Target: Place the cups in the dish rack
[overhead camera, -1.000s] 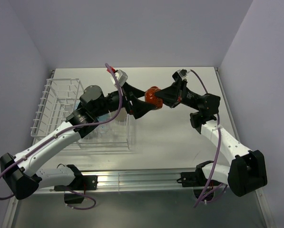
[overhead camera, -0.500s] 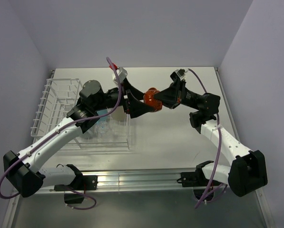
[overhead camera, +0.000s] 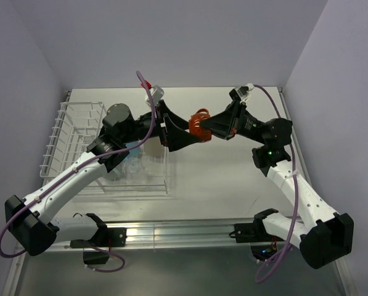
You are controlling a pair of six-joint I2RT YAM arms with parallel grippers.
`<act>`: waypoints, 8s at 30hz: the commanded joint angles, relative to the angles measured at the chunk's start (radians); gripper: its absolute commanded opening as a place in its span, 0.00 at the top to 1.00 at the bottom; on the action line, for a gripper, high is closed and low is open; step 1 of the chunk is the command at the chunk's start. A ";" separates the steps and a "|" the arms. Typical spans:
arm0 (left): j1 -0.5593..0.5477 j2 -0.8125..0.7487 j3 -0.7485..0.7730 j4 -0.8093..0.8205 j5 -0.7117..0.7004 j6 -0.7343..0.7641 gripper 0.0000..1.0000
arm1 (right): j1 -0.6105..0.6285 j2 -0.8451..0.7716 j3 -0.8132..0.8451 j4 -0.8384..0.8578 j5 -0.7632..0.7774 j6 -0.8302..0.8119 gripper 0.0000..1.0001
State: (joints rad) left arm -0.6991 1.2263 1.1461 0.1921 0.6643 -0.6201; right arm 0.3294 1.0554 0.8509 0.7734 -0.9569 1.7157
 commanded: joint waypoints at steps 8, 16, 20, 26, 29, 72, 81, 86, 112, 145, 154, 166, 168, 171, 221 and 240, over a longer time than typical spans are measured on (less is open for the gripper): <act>0.012 0.015 -0.006 0.131 -0.065 -0.079 0.01 | 0.039 -0.052 0.053 0.000 0.026 -0.102 1.00; 0.010 0.018 -0.017 0.188 -0.038 -0.105 0.01 | 0.079 -0.005 0.020 0.164 0.040 -0.002 1.00; 0.010 0.019 -0.020 0.196 -0.034 -0.113 0.01 | 0.092 0.005 0.017 0.176 0.050 0.002 1.00; 0.010 0.019 -0.025 0.216 -0.017 -0.127 0.01 | 0.100 0.011 0.008 0.179 0.064 -0.007 1.00; 0.009 0.019 -0.028 0.216 -0.011 -0.135 0.02 | 0.103 0.017 0.008 0.182 0.070 -0.010 1.00; 0.027 -0.105 -0.049 -0.068 -0.135 -0.035 1.00 | 0.097 -0.152 0.095 -0.611 0.300 -0.553 0.51; 0.046 -0.157 0.009 -0.273 -0.221 0.017 1.00 | 0.066 -0.212 0.093 -0.844 0.420 -0.700 0.50; 0.062 -0.180 0.081 -0.559 -0.339 0.071 1.00 | 0.040 -0.245 0.065 -0.930 0.486 -0.769 0.50; 0.161 0.058 0.136 -1.036 -0.549 0.275 1.00 | 0.039 -0.261 0.062 -1.073 0.656 -0.939 0.50; 0.125 0.222 0.122 -1.011 -0.555 0.299 1.00 | 0.039 -0.244 0.042 -1.057 0.656 -0.946 0.50; 0.092 0.275 0.116 -1.017 -0.601 0.290 1.00 | 0.039 -0.247 0.028 -1.054 0.659 -0.950 0.50; 0.069 0.352 0.113 -1.022 -0.658 0.283 1.00 | 0.040 -0.252 0.014 -1.056 0.665 -0.958 0.50; 0.069 0.357 0.110 -1.019 -0.658 0.284 1.00 | 0.039 -0.252 0.013 -1.056 0.665 -0.959 0.50; 0.067 0.364 0.104 -1.017 -0.658 0.283 1.00 | 0.039 -0.250 0.010 -1.054 0.665 -0.959 0.50; 0.041 0.392 0.086 -0.990 -0.658 0.287 0.24 | 0.040 -0.248 0.020 -1.069 0.681 -0.961 0.50; 0.032 0.395 0.095 -0.993 -0.658 0.284 0.08 | 0.039 -0.242 0.028 -1.073 0.684 -0.967 0.49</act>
State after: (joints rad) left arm -0.6361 1.6169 1.2270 -0.8543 -0.0429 -0.3351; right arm 0.3744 0.8139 0.8581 -0.3176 -0.2882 0.7643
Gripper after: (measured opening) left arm 0.920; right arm 0.510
